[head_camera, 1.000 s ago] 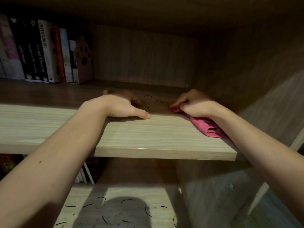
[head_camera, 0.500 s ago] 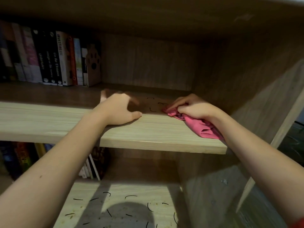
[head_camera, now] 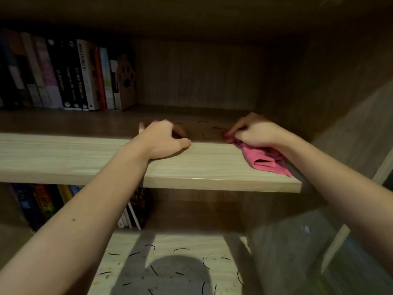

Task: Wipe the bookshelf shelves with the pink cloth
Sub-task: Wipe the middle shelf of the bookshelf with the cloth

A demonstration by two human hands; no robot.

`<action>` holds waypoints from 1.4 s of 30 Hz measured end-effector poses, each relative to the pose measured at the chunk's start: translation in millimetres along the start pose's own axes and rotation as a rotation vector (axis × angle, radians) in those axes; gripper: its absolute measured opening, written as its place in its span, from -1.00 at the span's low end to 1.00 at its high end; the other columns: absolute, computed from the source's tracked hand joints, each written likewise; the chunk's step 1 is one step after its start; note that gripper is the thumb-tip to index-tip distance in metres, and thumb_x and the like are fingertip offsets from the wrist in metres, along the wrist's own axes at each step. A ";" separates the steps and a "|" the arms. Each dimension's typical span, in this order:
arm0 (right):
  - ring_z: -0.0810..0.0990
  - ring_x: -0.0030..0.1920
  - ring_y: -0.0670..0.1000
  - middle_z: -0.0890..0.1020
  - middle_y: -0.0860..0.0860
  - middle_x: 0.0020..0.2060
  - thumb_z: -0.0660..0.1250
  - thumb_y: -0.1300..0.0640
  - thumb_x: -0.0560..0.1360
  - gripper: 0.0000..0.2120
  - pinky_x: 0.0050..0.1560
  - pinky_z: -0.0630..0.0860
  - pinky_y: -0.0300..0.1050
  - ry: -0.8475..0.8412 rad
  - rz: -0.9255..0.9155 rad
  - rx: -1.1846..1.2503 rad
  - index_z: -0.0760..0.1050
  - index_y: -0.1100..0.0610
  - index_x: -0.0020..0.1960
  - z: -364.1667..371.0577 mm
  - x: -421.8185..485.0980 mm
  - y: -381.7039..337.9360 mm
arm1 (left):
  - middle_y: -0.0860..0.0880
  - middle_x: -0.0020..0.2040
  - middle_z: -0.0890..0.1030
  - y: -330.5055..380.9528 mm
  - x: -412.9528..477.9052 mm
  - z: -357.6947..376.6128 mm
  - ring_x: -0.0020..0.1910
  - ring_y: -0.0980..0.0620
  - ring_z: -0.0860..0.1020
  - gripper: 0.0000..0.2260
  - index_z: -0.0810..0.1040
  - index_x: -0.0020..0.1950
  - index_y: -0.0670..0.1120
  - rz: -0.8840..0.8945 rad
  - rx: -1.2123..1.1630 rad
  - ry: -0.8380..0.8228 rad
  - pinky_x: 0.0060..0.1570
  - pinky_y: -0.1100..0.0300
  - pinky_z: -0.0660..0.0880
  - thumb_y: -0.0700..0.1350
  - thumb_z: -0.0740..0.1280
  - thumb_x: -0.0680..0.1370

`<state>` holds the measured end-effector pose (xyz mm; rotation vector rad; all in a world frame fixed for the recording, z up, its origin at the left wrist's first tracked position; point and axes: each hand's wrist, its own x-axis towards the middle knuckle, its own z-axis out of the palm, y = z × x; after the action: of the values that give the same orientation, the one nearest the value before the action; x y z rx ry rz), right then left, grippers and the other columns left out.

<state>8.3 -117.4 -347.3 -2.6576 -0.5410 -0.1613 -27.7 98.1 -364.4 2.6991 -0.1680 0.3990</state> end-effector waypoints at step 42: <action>0.39 0.18 0.03 0.36 0.04 0.32 0.21 -0.07 0.56 -0.68 0.10 0.29 -0.14 -0.047 -0.015 -0.106 0.45 0.03 0.25 2.3 -3.2 10.0 | 0.04 -0.17 0.43 14.3 4.0 -13.0 -0.15 0.06 0.41 -0.91 0.38 -0.13 0.02 -0.089 -0.056 -0.198 -0.12 0.18 0.30 -0.05 0.23 0.57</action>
<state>9.4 -125.8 -353.8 -2.7663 -0.5828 -0.1362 -29.6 90.1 -346.4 2.6763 -0.1120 0.0985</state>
